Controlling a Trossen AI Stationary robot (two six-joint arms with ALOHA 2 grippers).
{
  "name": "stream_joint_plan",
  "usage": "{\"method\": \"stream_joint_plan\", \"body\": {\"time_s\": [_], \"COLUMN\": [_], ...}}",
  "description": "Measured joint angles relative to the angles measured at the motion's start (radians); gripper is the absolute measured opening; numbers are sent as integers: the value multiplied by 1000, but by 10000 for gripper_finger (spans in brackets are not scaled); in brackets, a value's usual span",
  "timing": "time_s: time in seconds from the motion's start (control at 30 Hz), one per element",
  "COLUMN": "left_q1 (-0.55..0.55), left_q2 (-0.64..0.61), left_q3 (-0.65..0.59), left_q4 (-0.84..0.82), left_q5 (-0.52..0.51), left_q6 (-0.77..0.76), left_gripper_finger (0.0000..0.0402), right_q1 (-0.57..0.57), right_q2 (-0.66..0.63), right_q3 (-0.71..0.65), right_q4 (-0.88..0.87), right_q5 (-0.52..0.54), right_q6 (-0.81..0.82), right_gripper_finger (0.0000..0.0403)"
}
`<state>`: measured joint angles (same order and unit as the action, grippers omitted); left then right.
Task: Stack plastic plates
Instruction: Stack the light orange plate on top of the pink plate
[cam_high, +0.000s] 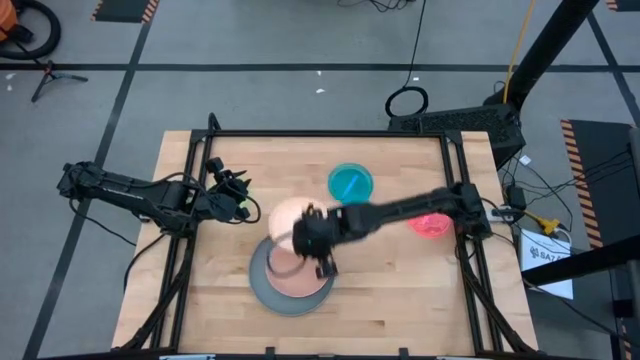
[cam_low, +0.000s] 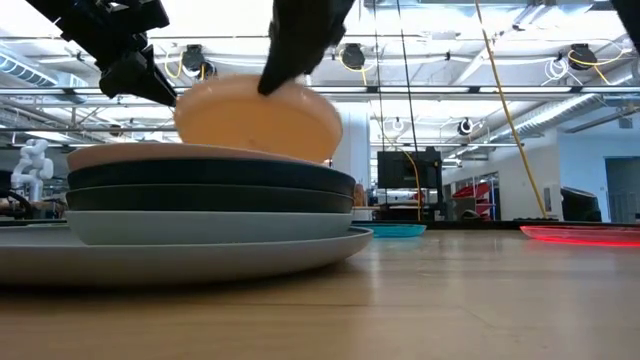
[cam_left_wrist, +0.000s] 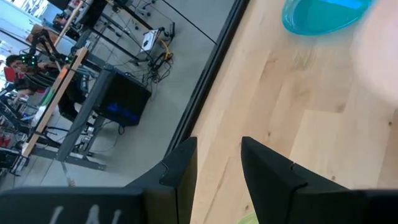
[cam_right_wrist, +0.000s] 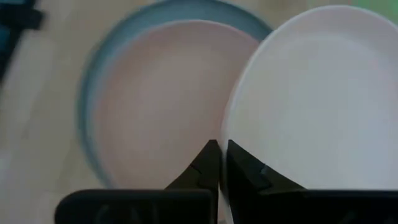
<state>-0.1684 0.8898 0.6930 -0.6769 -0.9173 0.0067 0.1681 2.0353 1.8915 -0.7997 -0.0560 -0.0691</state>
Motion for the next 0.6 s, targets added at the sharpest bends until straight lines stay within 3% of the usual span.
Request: {"method": "stream_joint_plan", "body": {"time_s": [0.17,0.33,0.6], "left_q1": [0,0,0], "left_q2": [0,0,0], "left_q3": [0,0,0], "left_q4": [0,0,0], "left_q5": [0,0,0], "left_q6": [0,0,6], "left_gripper_finger": [131,131,131], "right_q1": [78,79,75], "right_q2": [7,5,5], "right_q3": [0,0,0], "right_q4": [26,37,33], "right_q5": [-2,-4,-163], "right_q6": [21,28,114], "right_gripper_finger": [11,19,26]}}
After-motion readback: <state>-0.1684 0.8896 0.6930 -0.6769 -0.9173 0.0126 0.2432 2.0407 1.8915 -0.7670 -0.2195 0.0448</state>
